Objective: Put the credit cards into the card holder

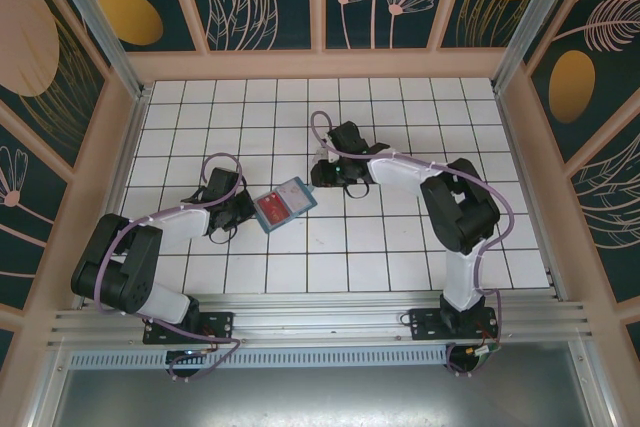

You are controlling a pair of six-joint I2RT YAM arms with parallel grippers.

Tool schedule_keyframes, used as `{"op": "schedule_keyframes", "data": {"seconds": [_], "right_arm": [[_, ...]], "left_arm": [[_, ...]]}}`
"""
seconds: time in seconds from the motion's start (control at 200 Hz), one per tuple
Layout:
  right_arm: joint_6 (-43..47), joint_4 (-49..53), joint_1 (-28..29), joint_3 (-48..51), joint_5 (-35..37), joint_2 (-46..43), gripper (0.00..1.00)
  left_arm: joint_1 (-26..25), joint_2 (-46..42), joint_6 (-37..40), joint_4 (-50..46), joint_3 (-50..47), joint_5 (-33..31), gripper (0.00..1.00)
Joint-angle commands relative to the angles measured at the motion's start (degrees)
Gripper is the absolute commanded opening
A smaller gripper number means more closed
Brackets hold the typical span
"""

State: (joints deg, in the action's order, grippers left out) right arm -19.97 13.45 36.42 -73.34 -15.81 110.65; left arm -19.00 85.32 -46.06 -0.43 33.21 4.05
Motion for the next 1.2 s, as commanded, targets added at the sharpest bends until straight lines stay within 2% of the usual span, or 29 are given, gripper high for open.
{"op": "schedule_keyframes", "data": {"seconds": [0.0,0.23,0.37,0.541,0.851,0.951,1.191], "right_arm": [[0.19,-1.41,-0.04,-1.61,-1.94,1.86,0.31],[0.19,-1.63,0.0,-4.17,-3.24,4.33,0.27],[0.32,-1.42,0.13,-4.29,-2.82,4.28,0.16],[0.72,-0.71,0.31,-4.28,-2.77,3.21,0.08],[-4.46,-3.62,6.44,-6.23,-12.79,-0.78,0.06],[-7.1,-5.91,9.14,-7.83,-16.69,-0.01,0.06],[-10.5,-8.9,13.01,-11.46,-20.61,3.48,0.06]], "left_arm": [[0.09,1.78,0.93,0.2,-0.69,1.74,0.0],[0.11,1.78,0.79,0.51,-0.96,2.12,0.0],[0.09,1.78,0.78,0.51,-1.04,2.01,0.0],[0.09,2.37,0.8,1.03,-0.97,2.44,0.0],[0.11,3.1,0.11,2.95,-1.57,3.55,0.0],[0.09,3.1,-0.17,3.63,-2.0,3.96,0.0],[0.09,2.14,-0.35,4.13,-3.18,3.95,0.0]]}}
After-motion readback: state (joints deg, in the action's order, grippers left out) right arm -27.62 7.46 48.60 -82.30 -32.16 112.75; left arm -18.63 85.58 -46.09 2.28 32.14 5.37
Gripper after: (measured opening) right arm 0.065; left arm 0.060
